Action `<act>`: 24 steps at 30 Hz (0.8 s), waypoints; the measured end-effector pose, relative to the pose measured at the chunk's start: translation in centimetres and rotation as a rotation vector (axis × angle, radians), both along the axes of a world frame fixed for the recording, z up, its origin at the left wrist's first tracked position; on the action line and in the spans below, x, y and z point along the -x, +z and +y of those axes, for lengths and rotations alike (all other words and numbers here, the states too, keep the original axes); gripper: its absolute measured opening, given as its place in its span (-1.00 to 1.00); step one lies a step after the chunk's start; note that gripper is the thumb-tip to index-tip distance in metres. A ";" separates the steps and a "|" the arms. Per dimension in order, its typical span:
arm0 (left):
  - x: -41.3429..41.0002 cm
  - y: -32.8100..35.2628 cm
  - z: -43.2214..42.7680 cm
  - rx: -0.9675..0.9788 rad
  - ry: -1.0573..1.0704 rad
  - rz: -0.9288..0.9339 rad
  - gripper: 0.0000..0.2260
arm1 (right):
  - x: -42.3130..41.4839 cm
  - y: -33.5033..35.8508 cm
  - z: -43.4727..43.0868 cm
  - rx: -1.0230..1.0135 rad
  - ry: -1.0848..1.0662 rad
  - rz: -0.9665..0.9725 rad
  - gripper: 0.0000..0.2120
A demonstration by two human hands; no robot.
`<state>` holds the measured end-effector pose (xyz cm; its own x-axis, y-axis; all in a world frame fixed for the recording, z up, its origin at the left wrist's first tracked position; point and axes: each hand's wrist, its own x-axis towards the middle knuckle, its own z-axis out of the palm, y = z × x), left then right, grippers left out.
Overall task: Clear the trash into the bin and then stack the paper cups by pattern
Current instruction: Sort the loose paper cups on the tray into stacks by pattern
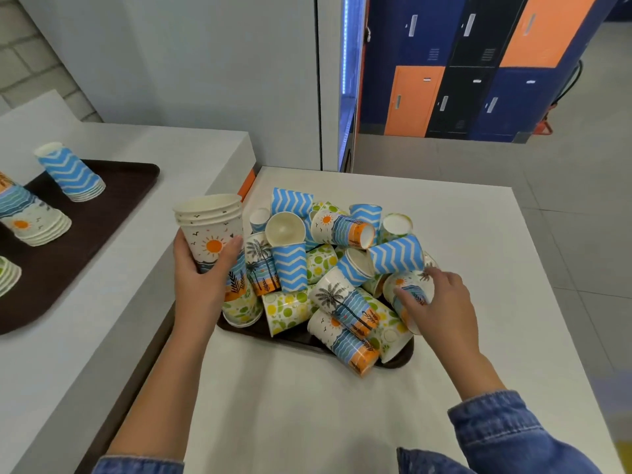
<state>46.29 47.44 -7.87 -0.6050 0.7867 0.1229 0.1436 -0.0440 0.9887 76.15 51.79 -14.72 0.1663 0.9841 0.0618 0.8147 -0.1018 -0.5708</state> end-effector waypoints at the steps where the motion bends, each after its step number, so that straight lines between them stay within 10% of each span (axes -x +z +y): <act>1: -0.5 -0.3 0.0 0.002 -0.008 -0.001 -0.51 | -0.2 -0.4 -0.3 0.046 -0.028 0.016 -0.31; 9: -3.3 -1.6 0.2 0.036 -0.061 0.053 -0.43 | -0.4 -2.5 -1.0 0.262 -0.056 0.044 -0.07; 24: -3.9 -1.7 0.6 0.038 -0.095 0.049 -0.31 | -1.0 -0.4 -1.4 0.207 -0.024 -0.019 -0.43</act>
<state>50.23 48.04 -9.57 -0.5216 0.8447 0.1196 0.1886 -0.0225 0.9818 77.19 50.36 -15.12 0.1902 0.9720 -0.1379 0.8212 -0.2345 -0.5203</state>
